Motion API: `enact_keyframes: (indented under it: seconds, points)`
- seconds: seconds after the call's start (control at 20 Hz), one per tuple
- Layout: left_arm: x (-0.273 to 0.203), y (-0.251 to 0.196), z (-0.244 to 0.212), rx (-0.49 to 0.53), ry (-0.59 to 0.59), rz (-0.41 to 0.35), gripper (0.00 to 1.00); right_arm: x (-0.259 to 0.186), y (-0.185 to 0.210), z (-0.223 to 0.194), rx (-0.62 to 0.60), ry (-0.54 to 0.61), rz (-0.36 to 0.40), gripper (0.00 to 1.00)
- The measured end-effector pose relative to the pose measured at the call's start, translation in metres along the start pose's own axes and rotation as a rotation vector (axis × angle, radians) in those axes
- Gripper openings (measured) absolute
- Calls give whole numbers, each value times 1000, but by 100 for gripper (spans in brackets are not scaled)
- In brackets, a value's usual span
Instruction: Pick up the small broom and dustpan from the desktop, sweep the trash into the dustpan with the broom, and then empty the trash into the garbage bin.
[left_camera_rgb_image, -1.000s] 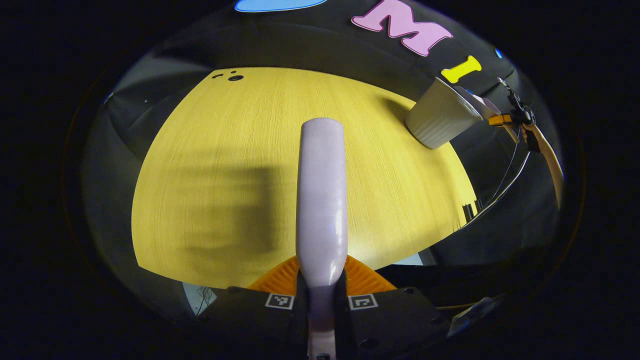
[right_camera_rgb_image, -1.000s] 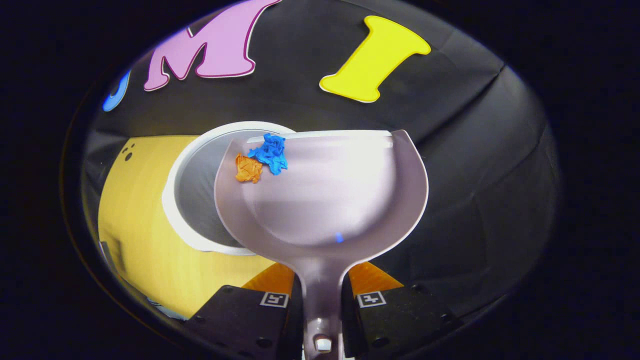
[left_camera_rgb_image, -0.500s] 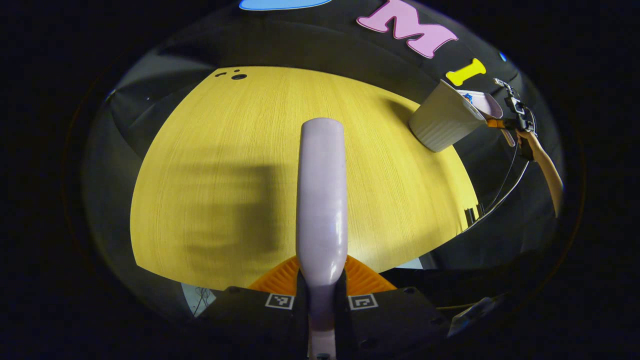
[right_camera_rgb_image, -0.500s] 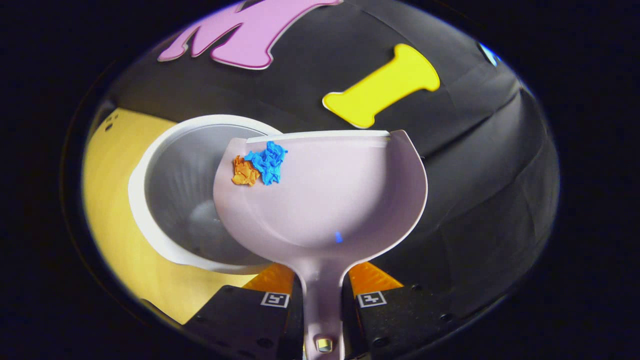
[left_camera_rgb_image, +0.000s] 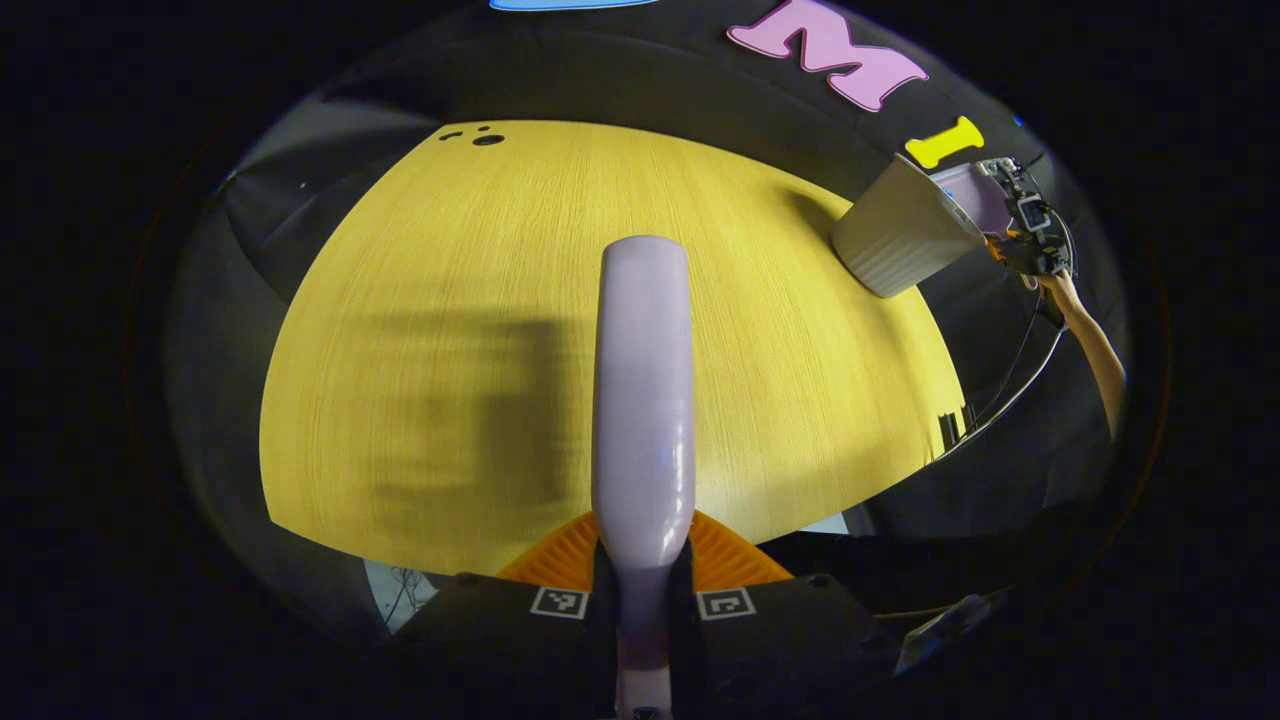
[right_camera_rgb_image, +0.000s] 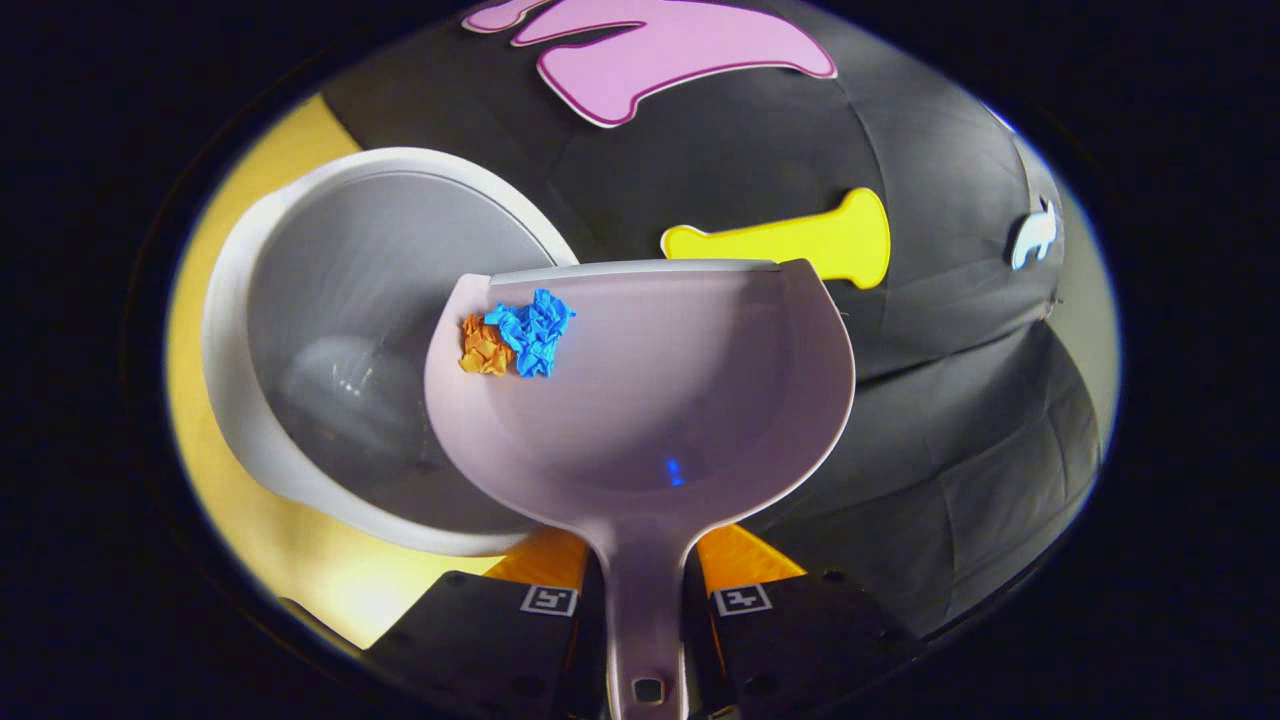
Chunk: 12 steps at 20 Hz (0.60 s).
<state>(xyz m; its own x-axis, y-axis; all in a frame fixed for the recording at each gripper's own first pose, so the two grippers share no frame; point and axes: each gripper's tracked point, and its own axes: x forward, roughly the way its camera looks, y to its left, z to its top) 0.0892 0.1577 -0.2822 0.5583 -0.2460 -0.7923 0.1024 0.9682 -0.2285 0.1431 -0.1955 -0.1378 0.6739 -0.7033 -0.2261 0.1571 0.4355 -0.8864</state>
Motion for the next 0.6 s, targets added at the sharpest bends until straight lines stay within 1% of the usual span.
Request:
enact_keyframes:
  seconds: [0.2,0.35,0.5,0.6]
  points:
    - [0,-9,2,-22,-3,-19,25,5,-7,5,-145,-34,-62,34]
    - [1,-10,-1,-4,6,-8,24,8,-8,7,-211,-47,-77,34]
    - [1,-11,-3,10,12,4,25,13,-14,15,-337,-75,-92,35]
    - [1,-13,-3,6,10,-2,25,16,-18,19,-388,-97,-98,34]
